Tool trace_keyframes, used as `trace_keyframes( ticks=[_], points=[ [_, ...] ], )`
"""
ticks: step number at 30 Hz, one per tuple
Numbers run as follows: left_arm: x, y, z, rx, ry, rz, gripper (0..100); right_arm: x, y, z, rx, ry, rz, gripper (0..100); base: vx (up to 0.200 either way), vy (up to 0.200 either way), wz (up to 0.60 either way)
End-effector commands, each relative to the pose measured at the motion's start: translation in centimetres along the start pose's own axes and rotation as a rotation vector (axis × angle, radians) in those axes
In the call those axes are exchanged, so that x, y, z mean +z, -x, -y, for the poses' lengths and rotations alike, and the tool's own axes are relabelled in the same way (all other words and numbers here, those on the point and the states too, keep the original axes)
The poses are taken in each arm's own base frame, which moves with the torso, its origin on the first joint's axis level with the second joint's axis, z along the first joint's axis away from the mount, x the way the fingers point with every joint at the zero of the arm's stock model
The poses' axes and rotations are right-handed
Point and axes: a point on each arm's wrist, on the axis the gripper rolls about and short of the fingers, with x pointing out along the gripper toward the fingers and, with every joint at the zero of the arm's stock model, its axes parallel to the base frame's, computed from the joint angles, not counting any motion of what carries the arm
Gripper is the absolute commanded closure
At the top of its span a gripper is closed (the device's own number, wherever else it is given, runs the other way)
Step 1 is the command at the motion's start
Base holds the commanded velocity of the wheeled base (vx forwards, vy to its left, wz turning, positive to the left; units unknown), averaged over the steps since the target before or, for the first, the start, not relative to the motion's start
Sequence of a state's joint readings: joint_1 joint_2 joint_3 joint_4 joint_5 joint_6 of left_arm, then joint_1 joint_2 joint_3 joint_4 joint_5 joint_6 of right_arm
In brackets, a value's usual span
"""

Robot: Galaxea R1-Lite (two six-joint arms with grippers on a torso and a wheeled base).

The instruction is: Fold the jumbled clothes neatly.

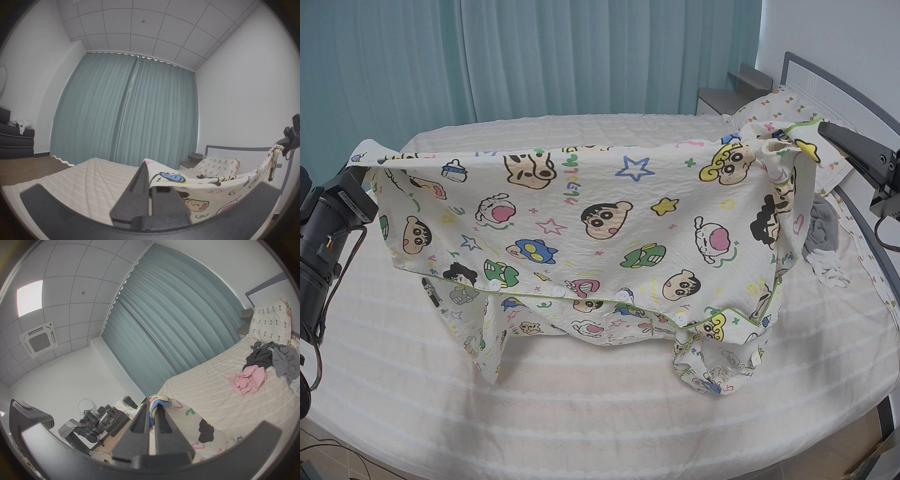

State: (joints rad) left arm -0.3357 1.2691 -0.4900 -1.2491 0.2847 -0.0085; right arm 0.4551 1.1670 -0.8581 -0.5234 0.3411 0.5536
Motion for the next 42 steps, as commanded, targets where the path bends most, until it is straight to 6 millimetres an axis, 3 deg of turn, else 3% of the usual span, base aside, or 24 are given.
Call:
trace_keyframes(
  ticks=[1,10,33,42],
  points=[
    [0.0,0.0,0.0,0.0,0.001,0.001,100,0.0,-0.1,0.1,0.0,-0.001,-0.003,100,0.0,0.2,0.0],
    [0.2,0.7,-0.1,-0.005,0.003,0.002,100,-0.1,0.3,-0.3,0.015,-0.001,-0.001,100,0.0,0.044,0.0],
    [2.5,2.5,-0.6,-0.005,0.009,0.078,100,1.5,3.8,-3.1,0.097,0.073,0.098,100,-0.2,0.0,0.0],
    [4.6,4.1,-1.1,-0.007,-0.003,0.12,100,2.3,5.9,-4.3,0.135,0.127,0.156,100,-0.2,0.0,0.0]
  ],
)
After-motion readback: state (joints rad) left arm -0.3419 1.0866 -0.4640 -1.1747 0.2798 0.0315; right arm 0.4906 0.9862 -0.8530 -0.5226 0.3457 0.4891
